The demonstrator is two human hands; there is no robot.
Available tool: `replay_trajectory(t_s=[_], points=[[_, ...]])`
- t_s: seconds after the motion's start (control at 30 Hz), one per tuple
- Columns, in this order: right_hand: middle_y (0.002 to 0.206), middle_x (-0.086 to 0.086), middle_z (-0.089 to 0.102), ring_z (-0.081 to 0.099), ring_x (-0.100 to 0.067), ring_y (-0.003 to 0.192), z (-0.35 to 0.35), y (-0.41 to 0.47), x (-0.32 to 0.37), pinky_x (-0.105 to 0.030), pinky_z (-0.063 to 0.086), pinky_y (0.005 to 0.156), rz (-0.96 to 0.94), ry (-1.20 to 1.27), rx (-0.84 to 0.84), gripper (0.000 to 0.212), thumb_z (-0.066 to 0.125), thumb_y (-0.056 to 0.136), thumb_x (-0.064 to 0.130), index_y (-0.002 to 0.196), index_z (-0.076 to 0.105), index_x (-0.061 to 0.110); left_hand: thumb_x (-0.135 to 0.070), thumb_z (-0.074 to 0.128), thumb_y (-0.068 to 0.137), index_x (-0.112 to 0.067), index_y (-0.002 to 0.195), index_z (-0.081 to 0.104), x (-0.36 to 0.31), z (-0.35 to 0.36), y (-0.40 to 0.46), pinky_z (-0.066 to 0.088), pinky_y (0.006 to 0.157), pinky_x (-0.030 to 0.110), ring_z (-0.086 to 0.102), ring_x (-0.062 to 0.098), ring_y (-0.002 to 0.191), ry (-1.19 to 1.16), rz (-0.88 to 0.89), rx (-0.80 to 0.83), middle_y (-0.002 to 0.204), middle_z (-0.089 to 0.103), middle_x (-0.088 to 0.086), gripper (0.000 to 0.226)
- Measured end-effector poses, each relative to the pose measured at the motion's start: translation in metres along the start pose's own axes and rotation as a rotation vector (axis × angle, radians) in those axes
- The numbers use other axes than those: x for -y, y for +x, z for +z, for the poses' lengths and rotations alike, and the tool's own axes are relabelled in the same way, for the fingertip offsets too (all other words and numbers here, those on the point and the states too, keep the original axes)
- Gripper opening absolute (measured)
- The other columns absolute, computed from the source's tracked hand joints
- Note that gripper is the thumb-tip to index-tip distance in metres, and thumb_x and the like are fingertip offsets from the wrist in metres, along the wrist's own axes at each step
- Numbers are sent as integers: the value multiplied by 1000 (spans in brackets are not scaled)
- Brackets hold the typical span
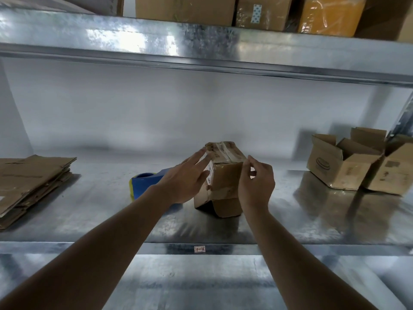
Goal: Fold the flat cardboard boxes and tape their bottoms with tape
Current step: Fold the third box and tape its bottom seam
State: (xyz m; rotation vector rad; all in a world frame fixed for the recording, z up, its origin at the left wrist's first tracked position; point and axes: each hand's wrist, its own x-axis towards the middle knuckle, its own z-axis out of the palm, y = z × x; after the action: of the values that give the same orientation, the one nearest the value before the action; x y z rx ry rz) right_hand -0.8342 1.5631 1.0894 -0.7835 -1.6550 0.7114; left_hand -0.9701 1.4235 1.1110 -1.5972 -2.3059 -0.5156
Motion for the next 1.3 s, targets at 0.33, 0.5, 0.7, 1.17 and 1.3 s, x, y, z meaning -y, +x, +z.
replay_trajectory(t_s=[0.33, 0.5, 0.7, 1.17, 1.3], points=[[114, -3, 78, 72, -15, 101, -12, 6, -5, -2, 34, 83, 68, -60, 28, 28, 67, 100, 30, 120, 77, 13, -44, 48, 108, -21, 158, 40, -8, 17, 19, 40, 118, 37, 41, 18, 149, -114, -78, -29, 166, 34, -7, 56], [113, -5, 78, 74, -19, 101, -11, 5, -5, -18, 43, 90, 64, -84, 45, 27, 71, 98, 27, 118, 78, 12, -43, 54, 106, -28, 153, 51, 0, 17, 19, 45, 114, 40, 46, 18, 145, -167, -65, -16, 165, 36, -11, 50], [142, -4, 63, 60, -20, 125, -3, 4, -12, -33, 51, 99, -213, -234, 83, 26, 67, 100, 30, 119, 77, 15, -50, 53, 103, -34, 150, 53, -2, 7, 17, 41, 112, 35, 44, 16, 146, -167, -73, -5, 165, 34, -14, 50], [172, -5, 19, 20, -40, 157, 2, -6, -6, -56, 28, 122, -307, -558, 382, 76, 24, 95, 76, 160, 35, 38, -35, 37, 112, -37, 165, 7, 4, 16, 12, 50, 109, 49, 18, 21, 158, 100, 49, 83, 173, 7, -13, 61], [171, -9, 23, 20, -39, 157, 7, -4, -1, -54, 23, 124, -280, -627, 337, 74, 32, 96, 76, 155, 45, 33, -8, 52, 101, -34, 162, -18, 24, 31, 14, 42, 117, 52, 2, 23, 161, 151, 19, 106, 172, -13, -12, 97]])
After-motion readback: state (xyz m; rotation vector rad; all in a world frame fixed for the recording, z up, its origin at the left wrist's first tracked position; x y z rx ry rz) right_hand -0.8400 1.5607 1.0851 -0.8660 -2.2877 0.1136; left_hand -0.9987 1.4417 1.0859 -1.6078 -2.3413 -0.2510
